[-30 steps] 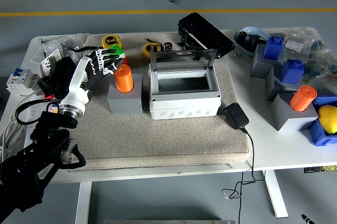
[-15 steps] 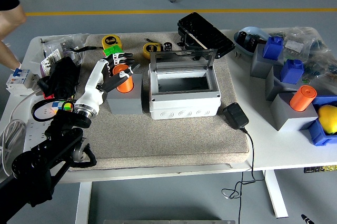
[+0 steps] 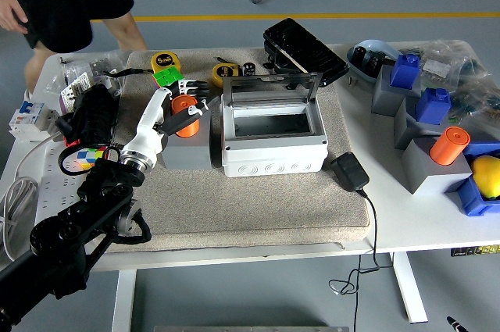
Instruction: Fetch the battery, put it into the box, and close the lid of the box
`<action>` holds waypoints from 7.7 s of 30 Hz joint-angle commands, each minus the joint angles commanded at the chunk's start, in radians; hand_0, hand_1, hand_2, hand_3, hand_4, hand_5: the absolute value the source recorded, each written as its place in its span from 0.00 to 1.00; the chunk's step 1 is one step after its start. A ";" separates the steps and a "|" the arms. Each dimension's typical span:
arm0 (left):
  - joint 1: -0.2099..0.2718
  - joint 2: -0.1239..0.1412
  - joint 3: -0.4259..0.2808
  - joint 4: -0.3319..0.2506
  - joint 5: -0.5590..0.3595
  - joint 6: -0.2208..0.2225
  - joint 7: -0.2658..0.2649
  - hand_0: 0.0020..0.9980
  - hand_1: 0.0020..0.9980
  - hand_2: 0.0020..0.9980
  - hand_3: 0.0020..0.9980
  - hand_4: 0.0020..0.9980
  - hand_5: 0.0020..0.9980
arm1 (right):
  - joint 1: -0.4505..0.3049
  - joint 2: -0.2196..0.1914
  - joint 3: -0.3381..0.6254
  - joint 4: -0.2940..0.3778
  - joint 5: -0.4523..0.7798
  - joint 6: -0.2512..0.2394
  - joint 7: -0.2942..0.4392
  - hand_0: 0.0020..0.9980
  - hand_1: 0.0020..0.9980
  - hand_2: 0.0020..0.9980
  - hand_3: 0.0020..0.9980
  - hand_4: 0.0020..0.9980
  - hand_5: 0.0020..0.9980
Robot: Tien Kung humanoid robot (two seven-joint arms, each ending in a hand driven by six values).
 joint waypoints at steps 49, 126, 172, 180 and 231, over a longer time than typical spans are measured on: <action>-0.059 -0.042 0.066 0.142 -0.100 -0.005 -0.087 0.22 0.29 0.40 0.49 1.00 0.19 | 0.002 -0.001 -0.004 0.002 0.001 -0.008 0.033 0.72 0.71 0.70 0.63 1.00 0.52; -0.174 0.034 0.262 -0.299 0.206 -0.005 0.164 0.02 0.03 0.10 0.26 0.54 0.00 | -0.003 -0.003 0.008 0.001 0.004 -0.030 0.061 0.74 0.70 0.69 0.61 1.00 0.49; -0.499 -0.122 0.491 0.146 0.462 -0.121 0.418 0.31 0.42 0.49 0.59 0.97 0.07 | 0.009 -0.007 -0.006 0.011 -0.005 -0.041 0.067 0.74 0.70 0.69 0.61 1.00 0.49; -0.493 -0.122 0.483 0.144 0.473 -0.132 0.401 0.71 0.62 0.58 0.65 1.00 0.47 | 0.008 -0.006 -0.003 0.011 -0.006 -0.040 0.067 0.74 0.70 0.69 0.61 1.00 0.49; -0.378 -0.122 0.240 -0.075 0.542 -0.143 0.480 0.63 0.71 0.73 0.77 1.00 0.71 | -0.004 -0.004 0.028 0.021 -0.019 -0.039 0.077 0.74 0.70 0.69 0.61 1.00 0.49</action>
